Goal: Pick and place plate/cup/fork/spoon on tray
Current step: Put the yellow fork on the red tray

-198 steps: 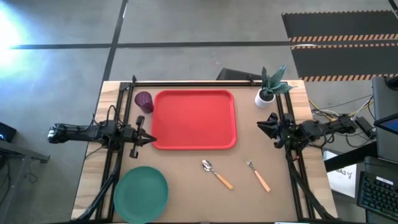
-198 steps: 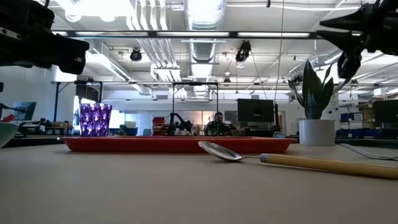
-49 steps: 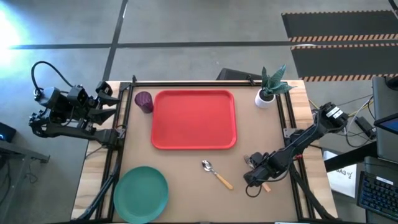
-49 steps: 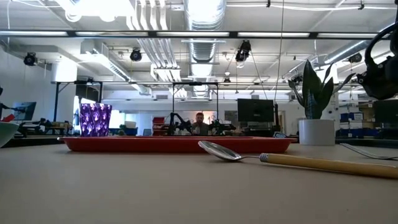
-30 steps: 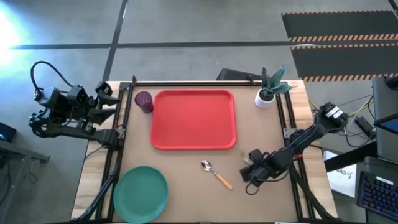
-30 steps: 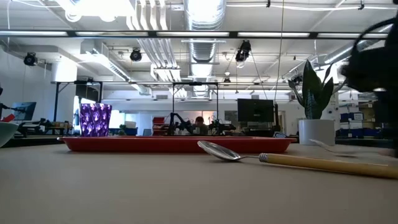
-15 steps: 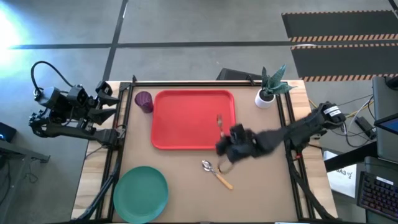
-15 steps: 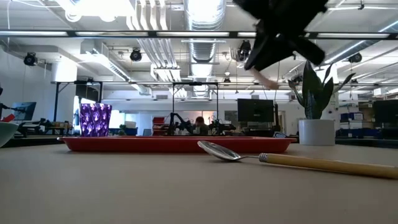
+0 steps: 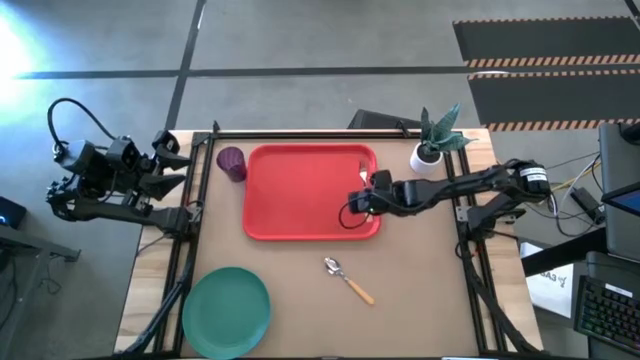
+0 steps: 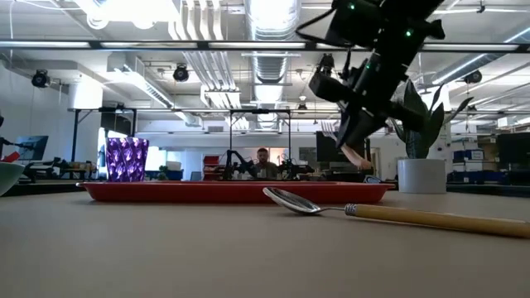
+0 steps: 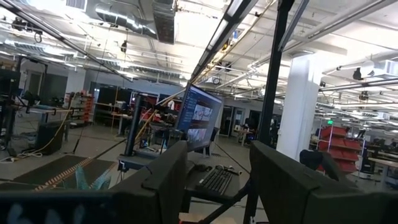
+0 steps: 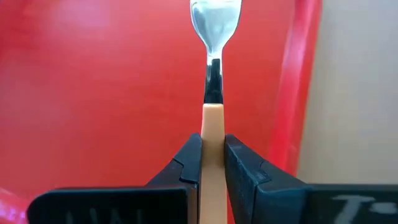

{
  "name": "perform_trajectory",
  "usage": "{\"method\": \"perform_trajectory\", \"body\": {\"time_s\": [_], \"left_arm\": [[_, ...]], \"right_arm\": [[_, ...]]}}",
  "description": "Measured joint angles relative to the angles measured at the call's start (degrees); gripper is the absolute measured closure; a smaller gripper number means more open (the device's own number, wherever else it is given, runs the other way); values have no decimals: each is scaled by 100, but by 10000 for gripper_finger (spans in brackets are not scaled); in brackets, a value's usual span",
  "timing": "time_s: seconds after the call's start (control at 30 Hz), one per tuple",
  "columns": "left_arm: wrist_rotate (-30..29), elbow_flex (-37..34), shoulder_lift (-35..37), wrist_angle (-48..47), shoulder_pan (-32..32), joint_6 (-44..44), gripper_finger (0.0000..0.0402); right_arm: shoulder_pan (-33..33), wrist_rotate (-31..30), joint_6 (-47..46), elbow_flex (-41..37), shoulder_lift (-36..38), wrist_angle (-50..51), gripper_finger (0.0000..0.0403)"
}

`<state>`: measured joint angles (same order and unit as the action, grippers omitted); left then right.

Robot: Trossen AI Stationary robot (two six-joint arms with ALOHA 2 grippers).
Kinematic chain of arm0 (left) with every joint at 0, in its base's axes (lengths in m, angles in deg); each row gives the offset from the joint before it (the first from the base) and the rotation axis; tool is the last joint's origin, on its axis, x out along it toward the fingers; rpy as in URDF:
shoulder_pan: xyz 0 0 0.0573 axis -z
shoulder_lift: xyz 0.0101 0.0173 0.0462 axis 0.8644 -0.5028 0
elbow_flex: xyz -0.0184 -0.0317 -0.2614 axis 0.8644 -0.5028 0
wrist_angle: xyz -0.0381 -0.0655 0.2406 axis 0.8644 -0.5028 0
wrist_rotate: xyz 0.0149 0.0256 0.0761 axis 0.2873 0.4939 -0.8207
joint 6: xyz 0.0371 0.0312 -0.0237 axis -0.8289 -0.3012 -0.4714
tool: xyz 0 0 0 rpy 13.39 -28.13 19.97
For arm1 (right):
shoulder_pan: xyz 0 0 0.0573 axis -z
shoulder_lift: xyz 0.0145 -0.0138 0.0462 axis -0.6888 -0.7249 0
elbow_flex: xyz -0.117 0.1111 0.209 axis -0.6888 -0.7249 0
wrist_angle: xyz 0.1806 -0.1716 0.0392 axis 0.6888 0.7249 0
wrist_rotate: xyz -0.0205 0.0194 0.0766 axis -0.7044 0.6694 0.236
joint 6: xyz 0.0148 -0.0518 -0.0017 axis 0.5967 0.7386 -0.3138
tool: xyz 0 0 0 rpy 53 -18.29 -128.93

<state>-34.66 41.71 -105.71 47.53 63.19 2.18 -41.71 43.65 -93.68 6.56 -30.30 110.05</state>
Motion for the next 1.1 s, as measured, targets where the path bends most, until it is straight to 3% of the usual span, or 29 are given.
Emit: {"method": "perform_trajectory", "body": {"time_s": [0.17, 0.4, 0.7, 0.97, 1.1], "left_arm": [[7, 0, 0, 4, 0, -5, 242], [9, 0, 0, -20, 2, -11, 242], [9, 0, 0, -31, 2, -13, 242], [7, 0, 0, -55, 2, -11, 242], [4, 0, 0, -127, 2, -11, 242]], "right_arm": [[0, 59, -357, -351, 0, -245, 373], [132, 148, -300, -910, -62, -1466, 373], [653, 1006, 257, -899, -764, -2389, 373], [871, 1316, 698, -429, -1254, -2236, 373], [909, 1285, 821, -66, -1285, -1337, 373]]}}
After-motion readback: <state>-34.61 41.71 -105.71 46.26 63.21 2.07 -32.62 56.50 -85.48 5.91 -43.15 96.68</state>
